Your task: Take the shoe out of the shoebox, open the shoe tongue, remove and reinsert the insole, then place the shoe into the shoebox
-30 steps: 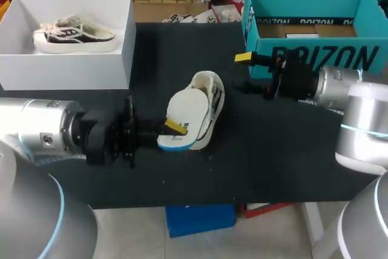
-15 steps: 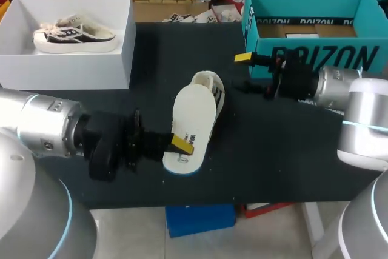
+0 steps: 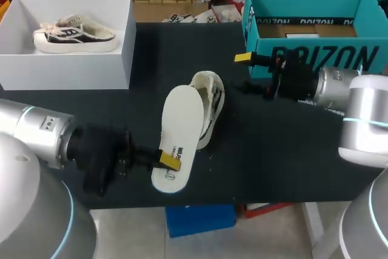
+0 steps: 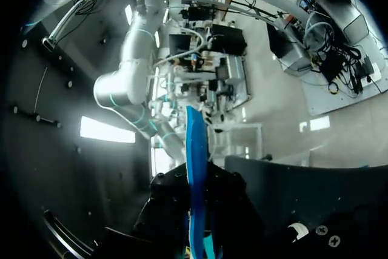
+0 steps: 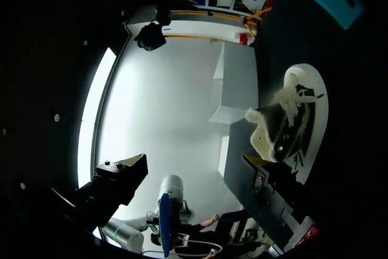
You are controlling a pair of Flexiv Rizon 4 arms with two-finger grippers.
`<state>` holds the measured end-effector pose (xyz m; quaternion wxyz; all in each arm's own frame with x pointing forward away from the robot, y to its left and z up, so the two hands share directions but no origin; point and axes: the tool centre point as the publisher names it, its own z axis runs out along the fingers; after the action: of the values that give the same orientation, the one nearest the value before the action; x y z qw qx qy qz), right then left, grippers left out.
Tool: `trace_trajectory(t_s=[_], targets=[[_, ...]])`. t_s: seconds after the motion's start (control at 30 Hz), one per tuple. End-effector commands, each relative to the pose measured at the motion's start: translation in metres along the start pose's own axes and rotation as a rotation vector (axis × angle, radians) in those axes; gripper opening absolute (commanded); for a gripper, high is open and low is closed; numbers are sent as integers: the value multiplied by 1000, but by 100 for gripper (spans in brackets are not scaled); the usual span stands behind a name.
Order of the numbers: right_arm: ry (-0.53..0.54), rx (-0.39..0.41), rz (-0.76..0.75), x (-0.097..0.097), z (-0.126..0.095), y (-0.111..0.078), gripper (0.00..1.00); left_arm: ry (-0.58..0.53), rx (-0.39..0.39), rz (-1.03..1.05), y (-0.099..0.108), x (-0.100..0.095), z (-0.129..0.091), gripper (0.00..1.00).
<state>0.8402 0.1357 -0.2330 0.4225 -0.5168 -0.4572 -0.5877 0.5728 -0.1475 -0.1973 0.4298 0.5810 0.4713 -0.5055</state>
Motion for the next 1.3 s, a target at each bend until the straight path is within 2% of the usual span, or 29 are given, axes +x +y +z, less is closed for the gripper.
trace_trajectory(t_s=[0.03,0.23,0.63,0.93,1.3], targets=[[-2,-1,0,0,1,-1,100,-27,0,32,18,22,10,0],[-2,-1,0,0,1,-1,100,-99,11,93,46,44,15,0],[-2,-1,0,0,1,-1,100,-104,-23,51,108,78,31,0],[-2,-1,0,0,1,-1,100,-84,-42,36,150,77,31,0],[-2,-1,0,0,1,-1,100,-45,-76,44,180,68,20,0]])
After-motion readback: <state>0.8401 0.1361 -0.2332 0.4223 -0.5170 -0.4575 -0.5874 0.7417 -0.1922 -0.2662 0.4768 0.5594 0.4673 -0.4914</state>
